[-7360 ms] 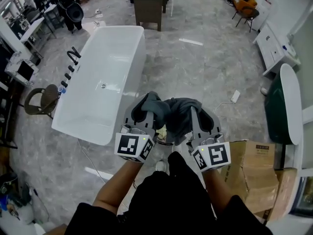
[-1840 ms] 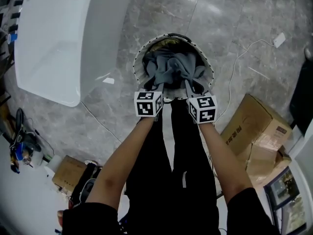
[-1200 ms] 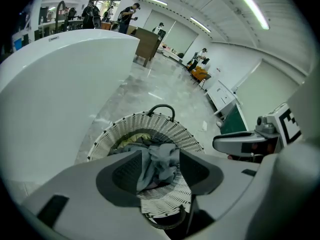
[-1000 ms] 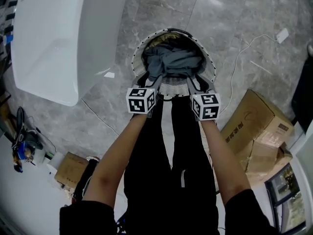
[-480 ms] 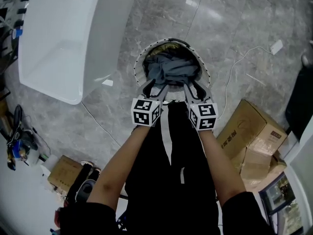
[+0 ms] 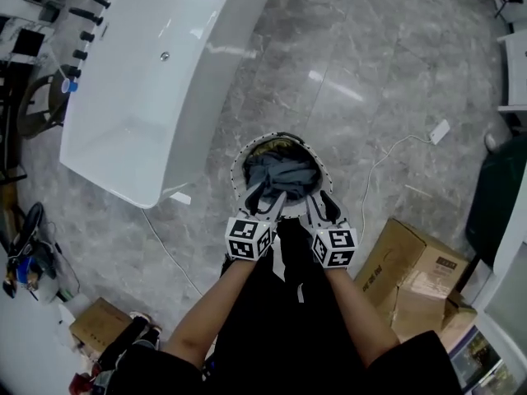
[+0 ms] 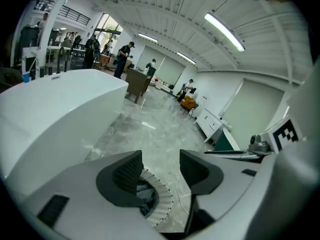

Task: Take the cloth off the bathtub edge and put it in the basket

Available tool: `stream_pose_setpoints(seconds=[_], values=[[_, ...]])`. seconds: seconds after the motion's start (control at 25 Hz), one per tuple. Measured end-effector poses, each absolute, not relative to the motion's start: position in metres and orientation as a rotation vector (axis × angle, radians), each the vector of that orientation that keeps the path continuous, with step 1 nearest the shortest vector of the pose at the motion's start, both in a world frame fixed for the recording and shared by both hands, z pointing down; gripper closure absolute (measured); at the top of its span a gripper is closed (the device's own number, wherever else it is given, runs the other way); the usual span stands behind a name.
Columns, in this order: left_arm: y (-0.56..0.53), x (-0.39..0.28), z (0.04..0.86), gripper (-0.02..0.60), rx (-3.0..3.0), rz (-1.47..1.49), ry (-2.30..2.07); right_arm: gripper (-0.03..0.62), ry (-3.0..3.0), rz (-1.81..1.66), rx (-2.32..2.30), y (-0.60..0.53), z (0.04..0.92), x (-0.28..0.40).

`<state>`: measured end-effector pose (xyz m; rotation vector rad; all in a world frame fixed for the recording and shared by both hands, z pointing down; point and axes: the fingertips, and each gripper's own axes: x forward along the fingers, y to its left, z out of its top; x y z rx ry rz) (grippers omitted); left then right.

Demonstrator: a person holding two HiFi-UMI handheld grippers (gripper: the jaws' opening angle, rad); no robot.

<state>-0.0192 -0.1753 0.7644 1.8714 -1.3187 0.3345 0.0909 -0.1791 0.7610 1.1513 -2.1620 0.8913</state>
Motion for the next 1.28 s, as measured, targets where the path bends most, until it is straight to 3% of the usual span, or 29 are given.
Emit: stream_pose_setpoints(seconds=[0.68, 0.88, 0.96, 1.04, 1.28], values=[[-0.203, -0.046, 0.434, 0.350, 2.312, -0.016, -1.311, 0.444, -2.438, 0.646, 1.313, -0.204, 0.489, 0.060], [-0.193, -0.068, 0.373, 0.350, 2.375, -0.124, -1.284, 0.444, -2.483, 0.534, 1.469, -0.205, 0.417, 0.064], [-0.185, -0.078, 0.363, 0.398, 2.413, -0.124, -1.310, 0.444, -2.525, 0.474, 1.553, -0.202, 0.393, 0.068], [-0.182, -0.095, 0.355, 0.516, 2.439, -0.115, -1.378, 0.444, -2.568, 0.439, 1.580, -0.198, 0.370, 0.061], [-0.184, -0.129, 0.338, 0.566, 2.428, -0.126, -1.482, 0.448, -2.570, 0.315, 1.577, -0.182, 0.347, 0.019]])
